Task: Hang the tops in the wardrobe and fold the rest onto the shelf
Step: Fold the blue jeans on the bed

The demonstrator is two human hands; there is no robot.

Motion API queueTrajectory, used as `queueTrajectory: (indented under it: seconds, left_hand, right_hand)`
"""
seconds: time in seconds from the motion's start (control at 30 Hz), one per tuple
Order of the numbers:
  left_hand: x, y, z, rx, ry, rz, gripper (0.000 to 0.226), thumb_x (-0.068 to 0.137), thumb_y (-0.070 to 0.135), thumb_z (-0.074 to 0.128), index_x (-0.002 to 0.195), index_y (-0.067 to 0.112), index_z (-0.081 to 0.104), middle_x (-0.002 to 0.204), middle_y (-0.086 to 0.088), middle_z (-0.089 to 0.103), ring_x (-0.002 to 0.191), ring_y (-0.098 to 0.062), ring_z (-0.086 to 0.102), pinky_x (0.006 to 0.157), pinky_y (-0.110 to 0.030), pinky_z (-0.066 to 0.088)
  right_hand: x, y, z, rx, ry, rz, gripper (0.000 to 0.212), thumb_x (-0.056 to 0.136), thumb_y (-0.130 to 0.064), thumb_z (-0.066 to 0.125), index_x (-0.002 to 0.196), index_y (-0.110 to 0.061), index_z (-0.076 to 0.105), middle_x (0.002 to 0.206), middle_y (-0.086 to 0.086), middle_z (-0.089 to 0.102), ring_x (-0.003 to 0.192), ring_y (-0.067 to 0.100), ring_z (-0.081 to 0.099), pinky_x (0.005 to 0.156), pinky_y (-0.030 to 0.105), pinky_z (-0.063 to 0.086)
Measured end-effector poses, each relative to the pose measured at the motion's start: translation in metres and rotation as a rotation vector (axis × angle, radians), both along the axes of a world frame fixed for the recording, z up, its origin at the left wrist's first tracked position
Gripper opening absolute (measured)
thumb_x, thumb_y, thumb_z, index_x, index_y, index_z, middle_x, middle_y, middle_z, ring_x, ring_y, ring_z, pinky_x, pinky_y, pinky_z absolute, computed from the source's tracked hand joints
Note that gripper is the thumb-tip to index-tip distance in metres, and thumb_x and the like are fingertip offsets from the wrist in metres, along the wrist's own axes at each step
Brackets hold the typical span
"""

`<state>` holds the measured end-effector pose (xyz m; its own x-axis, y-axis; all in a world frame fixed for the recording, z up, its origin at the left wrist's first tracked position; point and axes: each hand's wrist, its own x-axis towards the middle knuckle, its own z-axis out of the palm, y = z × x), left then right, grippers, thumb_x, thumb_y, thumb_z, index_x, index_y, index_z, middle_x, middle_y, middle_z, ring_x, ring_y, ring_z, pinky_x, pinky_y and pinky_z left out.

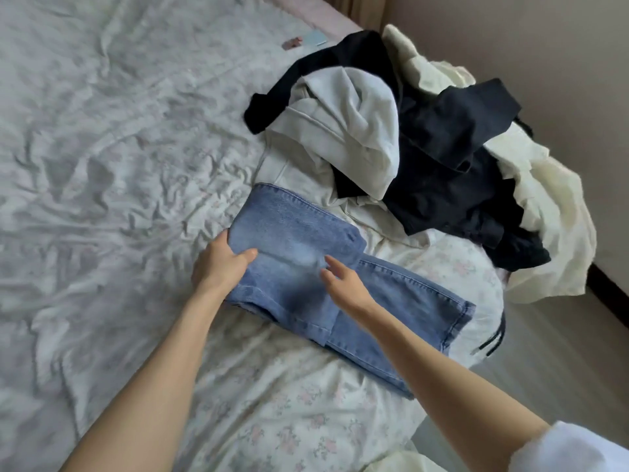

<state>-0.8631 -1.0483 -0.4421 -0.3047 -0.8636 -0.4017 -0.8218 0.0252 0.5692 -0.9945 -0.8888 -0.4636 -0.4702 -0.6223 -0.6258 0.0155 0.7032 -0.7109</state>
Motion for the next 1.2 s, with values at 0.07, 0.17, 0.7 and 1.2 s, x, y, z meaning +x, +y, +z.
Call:
queueTrajectory:
  seconds: [0.07, 0.17, 0.7, 1.2]
  left_hand:
    - [0.007, -0.012, 0.018, -0.147, -0.127, -0.002, 0.038, 0.081, 0.035, 0.066, 0.115, 0.019, 0.056, 0.114, -0.013, 0.064, 0.104, -0.037, 0.058, 0.085, -0.04, 0.046]
    - [0.014, -0.016, 0.043, -0.332, -0.221, -0.052, 0.034, 0.084, 0.035, 0.061, 0.111, 0.017, 0.052, 0.108, -0.021, 0.064, 0.099, -0.042, 0.057, 0.078, -0.042, 0.043]
    - [-0.018, 0.141, -0.045, 0.151, -0.168, -0.831, 0.064, 0.088, 0.058, 0.047, 0.145, 0.032, 0.034, 0.156, 0.005, 0.023, 0.142, -0.026, 0.022, 0.116, -0.039, 0.021]
    - [-0.009, 0.122, -0.078, 0.015, -0.196, 0.058, 0.023, 0.093, 0.031, 0.053, 0.106, 0.012, 0.055, 0.126, -0.011, 0.045, 0.111, -0.029, 0.044, 0.077, -0.035, 0.04]
  right_hand:
    - [0.008, -0.017, 0.009, -0.066, -0.131, -0.026, 0.049, 0.099, -0.025, 0.038, 0.147, -0.018, 0.031, 0.146, 0.004, 0.041, 0.129, 0.019, 0.044, 0.101, 0.031, 0.038]
    - [0.015, -0.033, 0.021, -0.148, -0.412, -0.152, 0.045, 0.101, -0.034, 0.039, 0.144, -0.021, 0.035, 0.136, 0.004, 0.049, 0.117, 0.022, 0.052, 0.101, 0.039, 0.043]
    - [-0.037, 0.065, -0.033, -0.205, -0.558, -0.438, 0.045, 0.086, -0.049, 0.06, 0.118, -0.018, 0.059, 0.109, 0.003, 0.071, 0.099, 0.021, 0.068, 0.078, 0.035, 0.055]
    - [-0.05, 0.033, -0.035, -0.021, 0.858, 0.266, 0.036, 0.09, -0.018, 0.053, 0.126, -0.011, 0.053, 0.122, 0.007, 0.054, 0.115, 0.028, 0.047, 0.098, 0.042, 0.03]
